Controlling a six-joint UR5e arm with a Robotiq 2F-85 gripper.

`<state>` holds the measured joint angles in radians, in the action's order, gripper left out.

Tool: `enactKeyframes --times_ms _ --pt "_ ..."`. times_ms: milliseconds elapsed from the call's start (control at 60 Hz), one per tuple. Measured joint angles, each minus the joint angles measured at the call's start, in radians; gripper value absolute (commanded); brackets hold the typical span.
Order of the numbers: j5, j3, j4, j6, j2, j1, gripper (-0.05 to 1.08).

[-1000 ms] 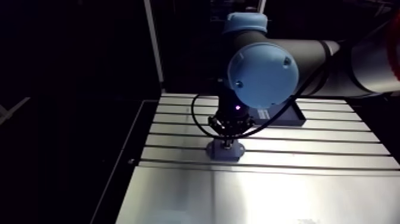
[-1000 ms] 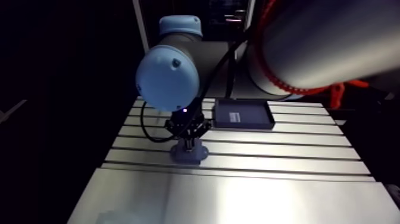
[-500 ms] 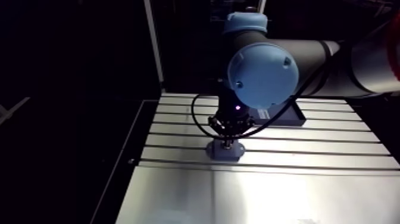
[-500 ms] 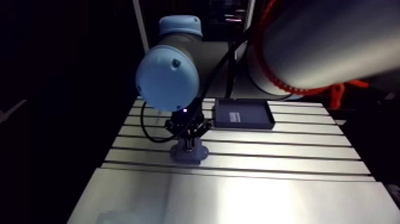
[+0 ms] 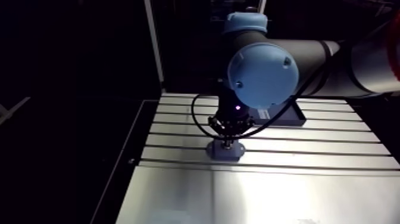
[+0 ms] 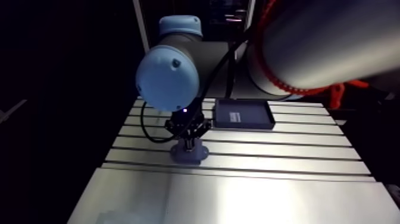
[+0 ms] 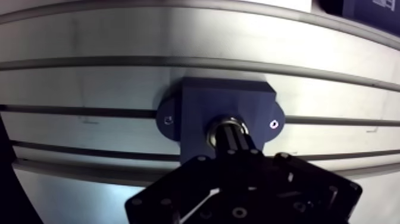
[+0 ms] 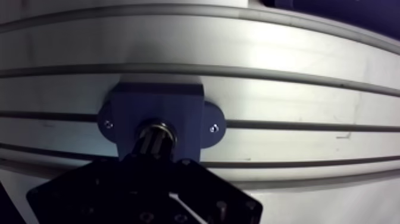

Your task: Pick up the bearing and press it into the housing until flush.

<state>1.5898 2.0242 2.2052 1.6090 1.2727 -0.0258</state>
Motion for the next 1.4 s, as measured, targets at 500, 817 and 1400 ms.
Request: enactKeyframes --times_ms 500,817,1400 --pt "-0.001 0.004 0.001 0.002 0.002 -0.003 1.02" --pt "-0.001 0.006 0.002 0.003 0.003 -0.004 1.02" --pt "0.000 0.006 0.003 0.004 0.001 -0.005 1.02"
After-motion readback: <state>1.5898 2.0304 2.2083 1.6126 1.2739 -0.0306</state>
